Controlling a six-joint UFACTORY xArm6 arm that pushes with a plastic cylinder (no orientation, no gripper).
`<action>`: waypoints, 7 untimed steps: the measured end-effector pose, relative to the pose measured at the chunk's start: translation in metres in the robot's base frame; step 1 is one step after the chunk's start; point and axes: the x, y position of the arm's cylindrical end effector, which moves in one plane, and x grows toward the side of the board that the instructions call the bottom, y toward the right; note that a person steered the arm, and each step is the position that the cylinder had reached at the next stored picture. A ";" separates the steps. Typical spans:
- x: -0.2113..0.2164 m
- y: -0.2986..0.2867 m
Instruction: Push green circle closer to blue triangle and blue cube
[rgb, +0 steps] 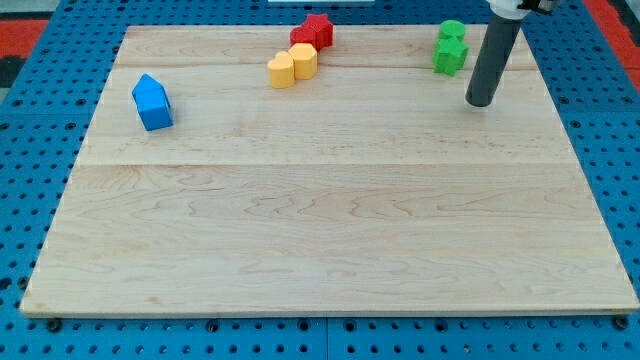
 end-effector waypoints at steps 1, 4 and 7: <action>0.004 0.000; -0.096 0.105; -0.132 -0.017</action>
